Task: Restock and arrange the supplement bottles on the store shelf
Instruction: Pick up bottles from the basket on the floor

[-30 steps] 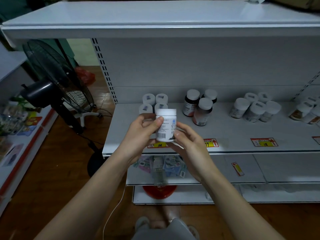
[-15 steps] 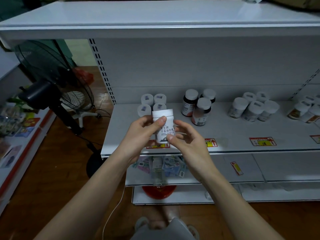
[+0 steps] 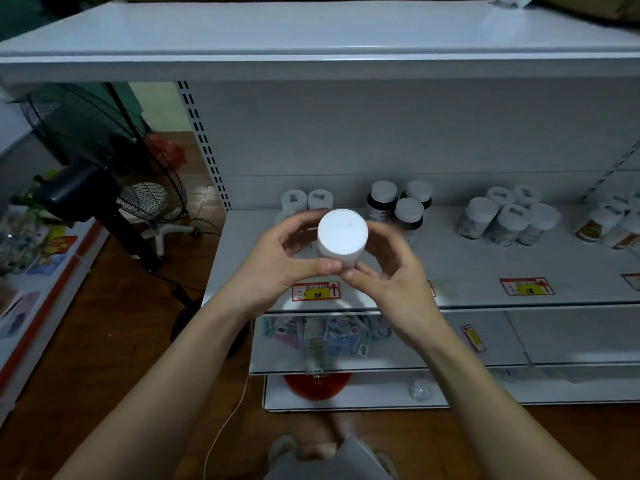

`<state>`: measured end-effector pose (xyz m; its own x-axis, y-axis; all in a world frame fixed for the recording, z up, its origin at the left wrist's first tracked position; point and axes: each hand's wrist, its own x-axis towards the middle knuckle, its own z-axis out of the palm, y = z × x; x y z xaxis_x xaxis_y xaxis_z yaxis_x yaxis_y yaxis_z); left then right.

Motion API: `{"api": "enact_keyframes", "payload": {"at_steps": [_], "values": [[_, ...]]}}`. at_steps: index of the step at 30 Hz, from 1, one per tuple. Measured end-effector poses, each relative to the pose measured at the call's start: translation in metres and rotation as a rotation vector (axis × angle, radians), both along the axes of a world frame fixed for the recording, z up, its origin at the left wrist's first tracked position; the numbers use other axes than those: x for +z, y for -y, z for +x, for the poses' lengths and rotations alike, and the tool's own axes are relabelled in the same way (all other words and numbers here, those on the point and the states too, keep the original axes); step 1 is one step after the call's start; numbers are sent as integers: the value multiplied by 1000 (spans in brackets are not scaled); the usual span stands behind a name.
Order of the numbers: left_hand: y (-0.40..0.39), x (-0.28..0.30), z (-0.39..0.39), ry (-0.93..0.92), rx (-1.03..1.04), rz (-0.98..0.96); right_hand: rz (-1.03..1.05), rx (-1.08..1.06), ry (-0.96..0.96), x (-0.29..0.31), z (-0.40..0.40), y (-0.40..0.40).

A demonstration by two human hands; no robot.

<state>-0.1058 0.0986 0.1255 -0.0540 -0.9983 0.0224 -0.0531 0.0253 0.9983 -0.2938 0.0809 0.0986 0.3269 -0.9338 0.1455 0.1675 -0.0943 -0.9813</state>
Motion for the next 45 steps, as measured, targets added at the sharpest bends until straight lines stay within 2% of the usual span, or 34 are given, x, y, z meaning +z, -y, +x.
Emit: {"api": "enact_keyframes", "payload": {"at_steps": [6, 12, 17, 22, 25, 33, 45], "values": [[0, 6, 1, 2, -66, -81, -43, 8, 31, 3, 1, 3], [1, 5, 2, -34, -51, -75, -30, -1, 35, 4, 3, 3], [2, 9, 2, -119, -63, 21, 1, 14, -50, 10, 3, 6], [8, 15, 2, 13, 6, 98, 62, 93, -101, 16, 2, 7], [11, 18, 1, 12, 51, 144, 51, 63, -118, 24, 7, 7], [22, 28, 0, 80, 153, 358, 251, -82, -185, 41, 26, 17], [29, 28, 6, 78, 163, 374, 309, -112, -203, 49, 34, 23]]}}
